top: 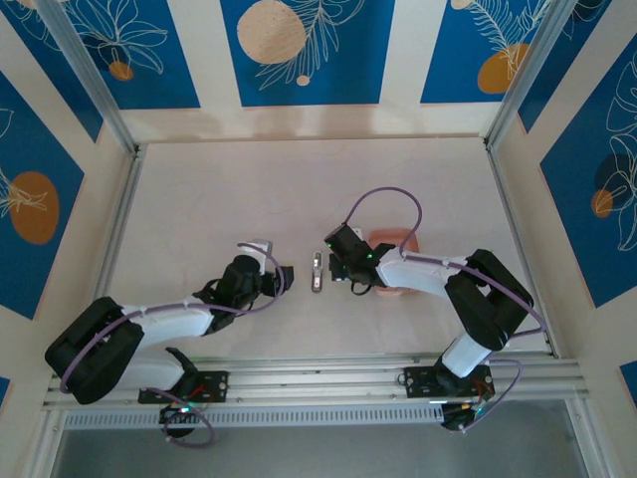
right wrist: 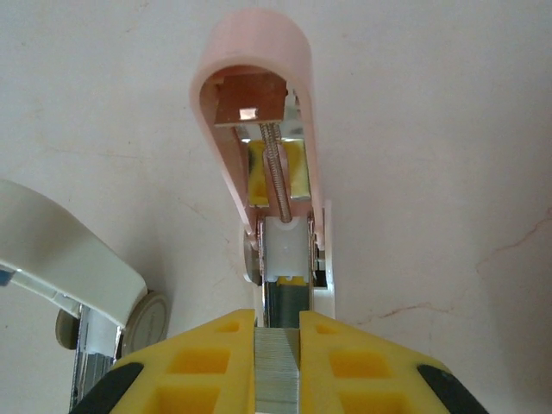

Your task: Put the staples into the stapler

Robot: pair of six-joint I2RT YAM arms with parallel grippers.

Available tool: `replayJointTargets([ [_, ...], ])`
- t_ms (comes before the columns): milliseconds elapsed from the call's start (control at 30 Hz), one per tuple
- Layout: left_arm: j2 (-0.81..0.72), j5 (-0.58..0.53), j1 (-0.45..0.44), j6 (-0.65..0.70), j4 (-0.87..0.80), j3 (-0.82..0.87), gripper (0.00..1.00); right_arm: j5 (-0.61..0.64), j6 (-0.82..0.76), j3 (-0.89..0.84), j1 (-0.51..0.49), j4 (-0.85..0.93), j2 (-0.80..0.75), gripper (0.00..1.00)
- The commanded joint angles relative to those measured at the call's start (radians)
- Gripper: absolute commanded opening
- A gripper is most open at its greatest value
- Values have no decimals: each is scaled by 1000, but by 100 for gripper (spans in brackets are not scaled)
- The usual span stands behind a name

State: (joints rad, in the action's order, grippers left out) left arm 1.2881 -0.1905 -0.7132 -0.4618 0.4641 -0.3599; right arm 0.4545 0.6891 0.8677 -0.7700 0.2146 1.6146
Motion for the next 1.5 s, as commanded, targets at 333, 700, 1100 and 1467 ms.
replayJointTargets([
  [333,5,14,9,11,22,-19,78,20,-4,-9,14,-43,12,17],
  [700,-7,13,9,11,16,-13,78,23,18,-50,-3,-38,5,17],
  [1100,-34,11,9,9,2,-8,78,28,23,-25,-8,23,-71,17],
  [1467,-147,21,9,-1,-37,30,78,51,207,-74,-140,316,-253,17],
])
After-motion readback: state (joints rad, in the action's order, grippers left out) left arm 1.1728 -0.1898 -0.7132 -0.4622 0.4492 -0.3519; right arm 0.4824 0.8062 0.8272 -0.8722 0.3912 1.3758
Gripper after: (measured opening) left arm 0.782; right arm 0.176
